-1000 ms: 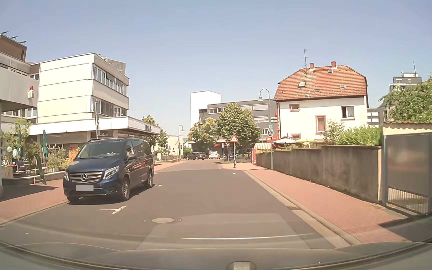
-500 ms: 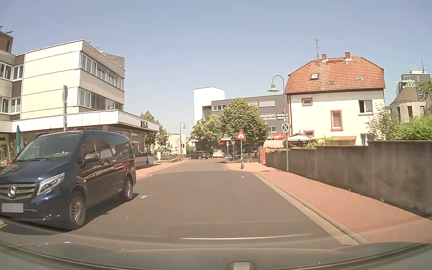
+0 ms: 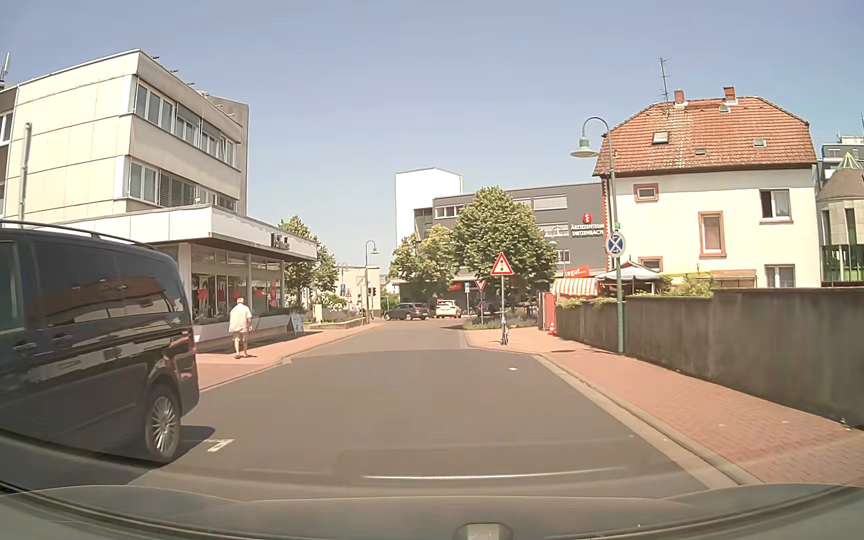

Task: Follow the waypoints while adhering to traffic rules and regulations

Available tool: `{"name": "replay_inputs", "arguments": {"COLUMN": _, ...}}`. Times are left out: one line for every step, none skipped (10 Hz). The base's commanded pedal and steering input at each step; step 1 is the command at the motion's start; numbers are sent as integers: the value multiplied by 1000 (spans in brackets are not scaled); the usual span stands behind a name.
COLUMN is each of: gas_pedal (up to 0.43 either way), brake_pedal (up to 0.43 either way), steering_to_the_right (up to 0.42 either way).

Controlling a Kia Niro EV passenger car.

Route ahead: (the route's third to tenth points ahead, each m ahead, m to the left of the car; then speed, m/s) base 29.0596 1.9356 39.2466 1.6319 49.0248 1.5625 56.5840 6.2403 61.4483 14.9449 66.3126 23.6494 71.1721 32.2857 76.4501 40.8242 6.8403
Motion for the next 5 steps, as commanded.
{"name": "replay_inputs", "arguments": {"gas_pedal": 0, "brake_pedal": 177, "steering_to_the_right": -16}}
{"name": "replay_inputs", "arguments": {"gas_pedal": 0, "brake_pedal": 171, "steering_to_the_right": -16}}
{"name": "replay_inputs", "arguments": {"gas_pedal": 0, "brake_pedal": 177, "steering_to_the_right": -15}}
{"name": "replay_inputs", "arguments": {"gas_pedal": 0, "brake_pedal": 177, "steering_to_the_right": -23}}
{"name": "replay_inputs", "arguments": {"gas_pedal": 0, "brake_pedal": 177, "steering_to_the_right": -28}}
